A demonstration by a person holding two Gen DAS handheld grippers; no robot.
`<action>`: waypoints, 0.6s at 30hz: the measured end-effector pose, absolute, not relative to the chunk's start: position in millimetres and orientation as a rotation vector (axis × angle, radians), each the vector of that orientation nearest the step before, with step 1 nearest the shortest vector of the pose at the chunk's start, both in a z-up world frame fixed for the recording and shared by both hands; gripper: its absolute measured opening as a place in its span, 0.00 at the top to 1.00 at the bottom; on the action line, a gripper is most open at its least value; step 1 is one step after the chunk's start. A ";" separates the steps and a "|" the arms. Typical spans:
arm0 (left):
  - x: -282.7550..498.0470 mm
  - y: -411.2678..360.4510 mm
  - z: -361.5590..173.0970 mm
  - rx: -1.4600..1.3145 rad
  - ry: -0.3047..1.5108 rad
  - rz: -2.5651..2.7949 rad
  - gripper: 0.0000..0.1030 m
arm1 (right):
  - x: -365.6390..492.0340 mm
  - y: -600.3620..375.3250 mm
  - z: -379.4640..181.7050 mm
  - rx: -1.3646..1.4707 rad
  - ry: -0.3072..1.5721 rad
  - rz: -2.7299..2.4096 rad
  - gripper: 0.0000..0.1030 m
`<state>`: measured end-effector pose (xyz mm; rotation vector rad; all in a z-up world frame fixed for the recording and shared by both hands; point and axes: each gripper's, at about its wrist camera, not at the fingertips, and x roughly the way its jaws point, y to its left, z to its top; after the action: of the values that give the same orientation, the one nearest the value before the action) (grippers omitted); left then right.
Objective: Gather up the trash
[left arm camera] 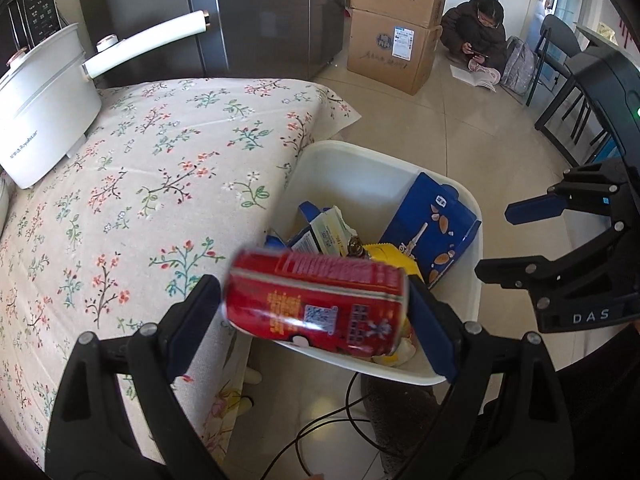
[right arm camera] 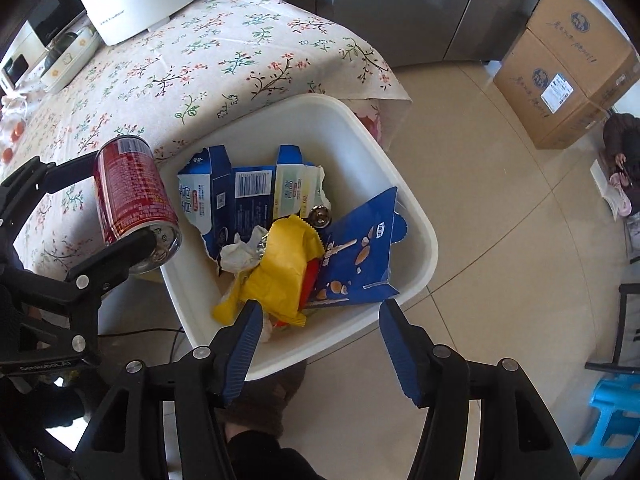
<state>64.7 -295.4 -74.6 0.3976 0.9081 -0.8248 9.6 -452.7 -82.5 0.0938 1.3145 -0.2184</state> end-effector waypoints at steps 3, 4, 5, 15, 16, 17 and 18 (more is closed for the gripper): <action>64.2 -292.4 -70.5 0.399 0.900 -0.832 0.10 | 9.9 -451.0 -81.9 0.091 1.313 -0.220 0.36; 64.5 -291.1 -69.3 0.401 0.895 -0.830 0.10 | 10.2 -450.7 -81.8 0.091 1.312 -0.220 0.36; 64.8 -289.0 -67.7 0.401 0.891 -0.826 0.08 | 10.7 -450.0 -81.3 0.086 1.309 -0.226 0.36; 63.7 -217.1 -41.3 0.283 0.908 -0.699 0.06 | 16.5 -419.3 -60.1 0.081 1.246 -0.187 0.32; 61.2 -205.9 -37.5 0.261 0.913 -0.678 0.06 | 15.6 -413.9 -56.7 0.077 1.233 -0.183 0.31; 57.6 -194.4 -33.5 0.247 0.911 -0.642 0.05 | 14.2 -406.4 -52.0 0.071 1.212 -0.177 0.31; 54.5 -185.6 -30.7 0.237 0.907 -0.614 0.02 | 13.1 -400.4 -48.5 0.066 1.197 -0.170 0.30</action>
<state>54.5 -185.6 -30.7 0.2374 0.9071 -0.6144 13.1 -400.4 -48.5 0.0661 1.1967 -0.1697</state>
